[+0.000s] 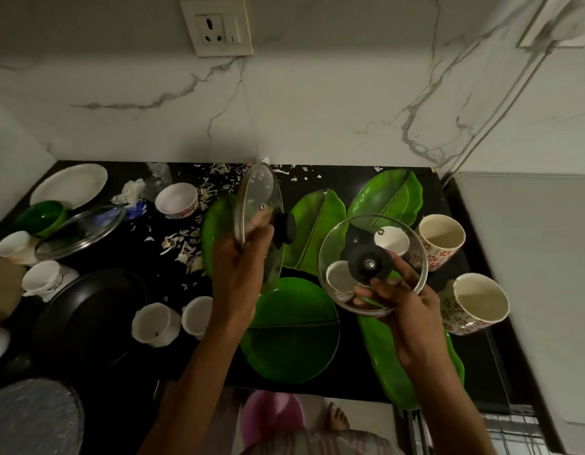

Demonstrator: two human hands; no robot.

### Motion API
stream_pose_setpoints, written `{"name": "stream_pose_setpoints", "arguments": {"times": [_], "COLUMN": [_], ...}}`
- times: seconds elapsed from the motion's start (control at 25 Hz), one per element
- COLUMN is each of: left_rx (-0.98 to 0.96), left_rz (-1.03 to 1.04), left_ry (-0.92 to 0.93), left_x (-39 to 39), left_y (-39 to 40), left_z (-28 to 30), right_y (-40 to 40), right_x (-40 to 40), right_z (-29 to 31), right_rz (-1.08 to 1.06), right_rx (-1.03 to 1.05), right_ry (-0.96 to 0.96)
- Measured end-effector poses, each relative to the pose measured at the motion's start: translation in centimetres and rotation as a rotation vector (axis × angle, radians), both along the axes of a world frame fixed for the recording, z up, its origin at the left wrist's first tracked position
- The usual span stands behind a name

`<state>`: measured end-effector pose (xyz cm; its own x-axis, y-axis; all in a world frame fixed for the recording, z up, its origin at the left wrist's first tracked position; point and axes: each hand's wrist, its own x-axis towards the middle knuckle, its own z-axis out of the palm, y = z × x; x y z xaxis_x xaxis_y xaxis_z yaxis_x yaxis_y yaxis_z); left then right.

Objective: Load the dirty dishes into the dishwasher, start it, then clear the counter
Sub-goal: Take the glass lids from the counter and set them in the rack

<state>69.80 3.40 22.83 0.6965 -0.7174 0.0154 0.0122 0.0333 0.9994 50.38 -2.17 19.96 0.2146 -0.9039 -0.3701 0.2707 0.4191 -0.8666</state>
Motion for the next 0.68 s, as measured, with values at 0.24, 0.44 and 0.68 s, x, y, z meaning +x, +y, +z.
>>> {"name": "stream_pose_setpoints", "arguments": {"times": [0.24,0.44,0.68], "left_rx": [-0.063,-0.031,-0.053], "left_rz": [0.049,0.045,0.009], "left_ry": [0.114,0.112,0.159], "left_x": [-3.5,-5.2,-5.4], "left_y": [2.5,5.5,11.1], "left_z": [0.1,-0.2,-0.7], "right_y": [0.8,2.8,8.8], "right_x": [-2.0,-3.1,-3.6], "right_z": [0.6,0.5,0.2], "right_rz": [0.078,0.089,0.001], "right_rx": [-0.018,-0.036,-0.044], "right_ry": [0.029,0.044,0.037]}}
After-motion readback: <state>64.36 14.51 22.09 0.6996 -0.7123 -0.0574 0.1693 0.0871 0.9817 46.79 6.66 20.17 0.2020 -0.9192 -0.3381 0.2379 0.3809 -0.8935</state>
